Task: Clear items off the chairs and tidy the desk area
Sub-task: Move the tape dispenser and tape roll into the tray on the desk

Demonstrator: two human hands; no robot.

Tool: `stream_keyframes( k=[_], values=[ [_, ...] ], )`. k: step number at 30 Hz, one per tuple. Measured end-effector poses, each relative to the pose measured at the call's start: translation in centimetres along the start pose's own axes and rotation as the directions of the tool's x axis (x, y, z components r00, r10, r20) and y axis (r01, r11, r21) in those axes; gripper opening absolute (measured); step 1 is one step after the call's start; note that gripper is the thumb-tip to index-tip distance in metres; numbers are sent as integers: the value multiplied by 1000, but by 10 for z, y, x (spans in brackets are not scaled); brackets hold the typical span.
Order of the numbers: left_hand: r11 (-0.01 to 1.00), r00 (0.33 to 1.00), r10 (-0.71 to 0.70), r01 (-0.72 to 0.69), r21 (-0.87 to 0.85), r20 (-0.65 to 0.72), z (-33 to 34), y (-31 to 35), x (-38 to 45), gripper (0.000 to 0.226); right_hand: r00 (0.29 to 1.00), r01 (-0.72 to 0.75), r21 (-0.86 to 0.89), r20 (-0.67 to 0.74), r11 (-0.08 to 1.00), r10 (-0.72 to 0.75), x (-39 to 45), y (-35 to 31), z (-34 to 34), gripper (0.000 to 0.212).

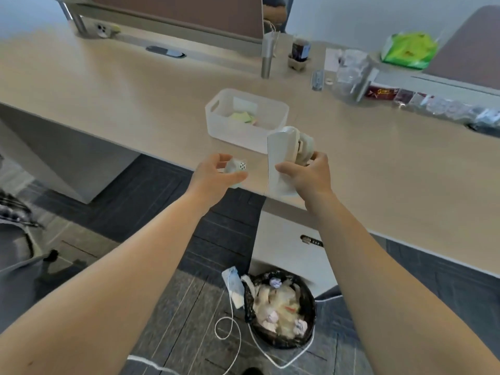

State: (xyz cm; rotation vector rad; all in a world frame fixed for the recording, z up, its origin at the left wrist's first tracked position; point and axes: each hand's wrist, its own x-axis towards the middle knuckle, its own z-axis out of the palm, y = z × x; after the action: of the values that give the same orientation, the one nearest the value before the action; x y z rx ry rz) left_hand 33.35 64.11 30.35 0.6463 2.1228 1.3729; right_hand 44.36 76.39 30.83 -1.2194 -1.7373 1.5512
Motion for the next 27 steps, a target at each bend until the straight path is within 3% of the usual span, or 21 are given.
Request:
stream_keyframes(
  k=[12, 23, 27],
  values=[
    [998, 994, 56, -57, 7, 94, -9, 32, 142, 44, 987, -76, -50, -147, 996, 68, 110, -26, 32, 60],
    [975, 911, 115, -180, 130, 397, -20, 43, 315, 49, 894, -265, -137, -405, 954, 190, 204, -59, 106, 54],
    [958, 870, 96, -214, 193, 484, -19, 43, 347, 51, 876, -344, -217, -424, 913, 229, 225, -62, 126, 36]
  ],
)
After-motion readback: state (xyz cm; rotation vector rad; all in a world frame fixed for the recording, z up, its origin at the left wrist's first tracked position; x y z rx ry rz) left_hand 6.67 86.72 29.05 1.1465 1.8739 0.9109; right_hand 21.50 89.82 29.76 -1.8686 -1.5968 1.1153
